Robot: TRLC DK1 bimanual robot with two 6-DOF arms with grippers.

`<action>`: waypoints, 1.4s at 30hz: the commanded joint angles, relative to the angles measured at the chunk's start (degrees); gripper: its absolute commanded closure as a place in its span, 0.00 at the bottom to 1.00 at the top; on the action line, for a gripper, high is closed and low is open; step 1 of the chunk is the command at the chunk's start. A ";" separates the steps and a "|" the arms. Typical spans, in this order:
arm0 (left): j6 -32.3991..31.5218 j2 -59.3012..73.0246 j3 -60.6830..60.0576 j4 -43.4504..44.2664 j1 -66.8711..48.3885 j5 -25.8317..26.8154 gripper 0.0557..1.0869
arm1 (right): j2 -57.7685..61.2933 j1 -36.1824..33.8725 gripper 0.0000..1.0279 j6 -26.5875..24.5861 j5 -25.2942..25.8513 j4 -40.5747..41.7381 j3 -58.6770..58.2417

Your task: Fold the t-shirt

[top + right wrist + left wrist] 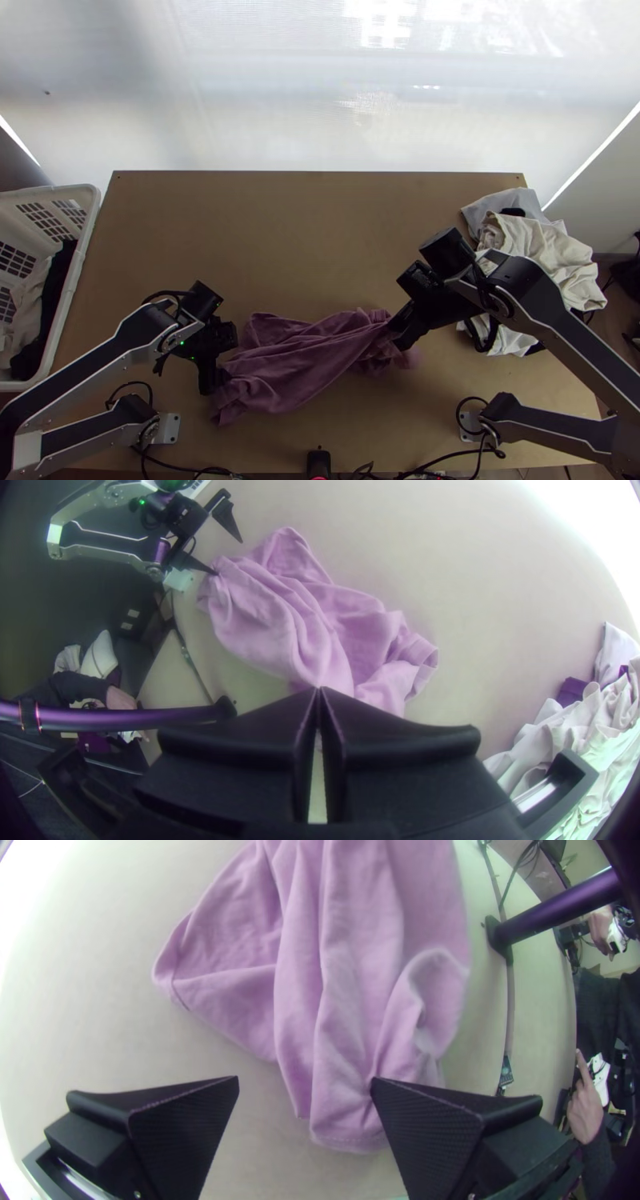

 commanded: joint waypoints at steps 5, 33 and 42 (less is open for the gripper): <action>-9.34 -4.85 -0.74 -1.02 -7.97 0.57 0.08 | -0.07 -0.10 0.97 -0.05 0.01 0.14 -0.49; -17.42 -10.39 -1.88 -2.78 -13.15 0.39 0.93 | 0.01 -0.10 0.97 0.04 0.01 1.02 -1.28; -14.88 -11.79 7.88 -10.07 -3.57 0.22 0.96 | -0.07 -0.98 0.97 0.04 0.01 0.93 1.18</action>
